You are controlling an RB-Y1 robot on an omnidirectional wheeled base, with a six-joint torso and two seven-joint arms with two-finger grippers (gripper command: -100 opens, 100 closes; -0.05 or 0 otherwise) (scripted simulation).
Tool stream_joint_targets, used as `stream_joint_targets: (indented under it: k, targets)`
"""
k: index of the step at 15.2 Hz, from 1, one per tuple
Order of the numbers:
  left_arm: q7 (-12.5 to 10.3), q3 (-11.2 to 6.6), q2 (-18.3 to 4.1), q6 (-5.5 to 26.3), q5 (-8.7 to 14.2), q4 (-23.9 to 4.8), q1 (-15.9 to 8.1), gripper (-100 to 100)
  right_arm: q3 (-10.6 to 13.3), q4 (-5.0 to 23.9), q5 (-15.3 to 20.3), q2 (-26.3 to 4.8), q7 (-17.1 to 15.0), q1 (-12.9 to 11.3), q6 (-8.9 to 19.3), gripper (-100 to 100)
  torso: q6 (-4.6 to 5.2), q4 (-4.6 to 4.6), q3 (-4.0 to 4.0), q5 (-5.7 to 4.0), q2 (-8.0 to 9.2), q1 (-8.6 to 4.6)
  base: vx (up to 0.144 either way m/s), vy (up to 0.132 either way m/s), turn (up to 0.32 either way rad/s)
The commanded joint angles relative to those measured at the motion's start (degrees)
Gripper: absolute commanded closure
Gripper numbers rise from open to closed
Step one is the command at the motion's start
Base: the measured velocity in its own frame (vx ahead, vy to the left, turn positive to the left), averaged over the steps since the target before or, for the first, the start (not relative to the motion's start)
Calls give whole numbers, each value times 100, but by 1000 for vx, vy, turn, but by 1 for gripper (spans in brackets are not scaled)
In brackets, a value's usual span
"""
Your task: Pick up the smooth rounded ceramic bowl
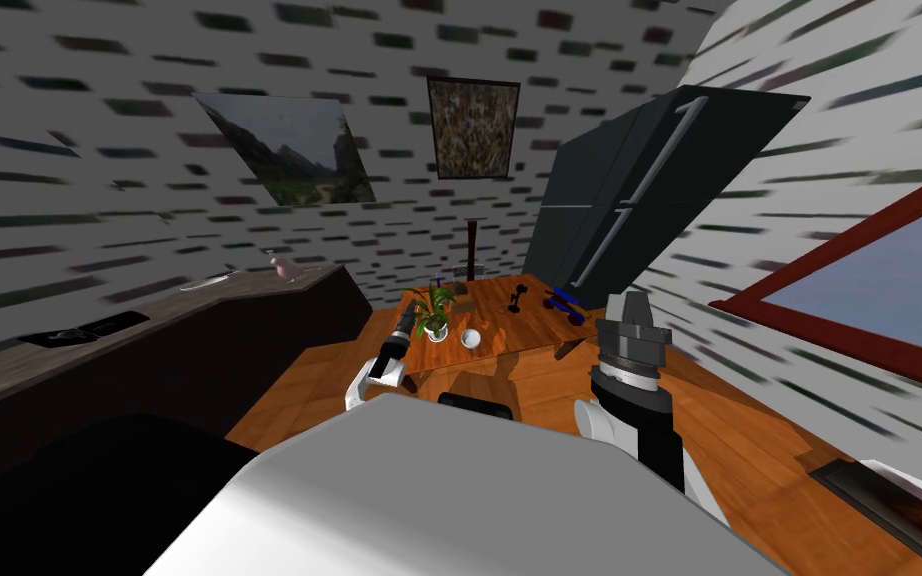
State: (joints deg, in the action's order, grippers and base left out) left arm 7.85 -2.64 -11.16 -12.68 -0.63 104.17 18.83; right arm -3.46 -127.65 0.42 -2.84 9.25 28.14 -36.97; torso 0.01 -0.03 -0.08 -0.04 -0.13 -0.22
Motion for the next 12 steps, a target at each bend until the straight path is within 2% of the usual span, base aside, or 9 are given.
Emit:
stream_joint_targets:
  k: [1,2,3,5,6,8,9,11,12]
  targets:
    - [-25,-36,-58,230,36,-286,-155,-100,0,0,0,0,0,0,0,0,0,0,0,0,0,0,28,-70,-16]
    - [-25,-36,-58,230,36,-345,-155,-100,0,0,0,0,0,0,0,0,0,0,0,-1,-1,-4,27,-70,-6]
    - [-39,-64,-86,375,61,-523,-304,-100,0,0,0,0,0,0,0,0,0,0,-1,-1,-1,-6,25,-72,-6]
    - [-39,-64,-86,375,61,-643,-304,-100,0,0,0,0,0,0,0,0,0,0,-1,-2,-1,-9,26,-64,-5]
    - [-53,-93,-108,525,86,-846,-457,-100,0,0,0,0,0,0,0,0,-1,0,0,-2,0,-5,30,-55,-7]
    - [-53,-93,-108,525,86,-949,-457,-100,0,0,0,0,0,0,0,0,0,0,-1,-1,-2,-3,27,-48,-6]
    - [-67,-123,-123,677,112,-1126,-613,-100,0,0,0,0,0,0,0,0,-1,0,0,0,0,1,26,-56,-10]
    - [-67,-123,-123,677,112,-1262,-613,-100,0,0,0,0,0,0,0,0,-1,0,0,0,0,-2,24,-50,-5]
    - [-82,-154,-132,833,138,-1462,-773,-100,0,0,0,0,0,0,0,0,-1,0,1,0,2,2,15,-50,-9]
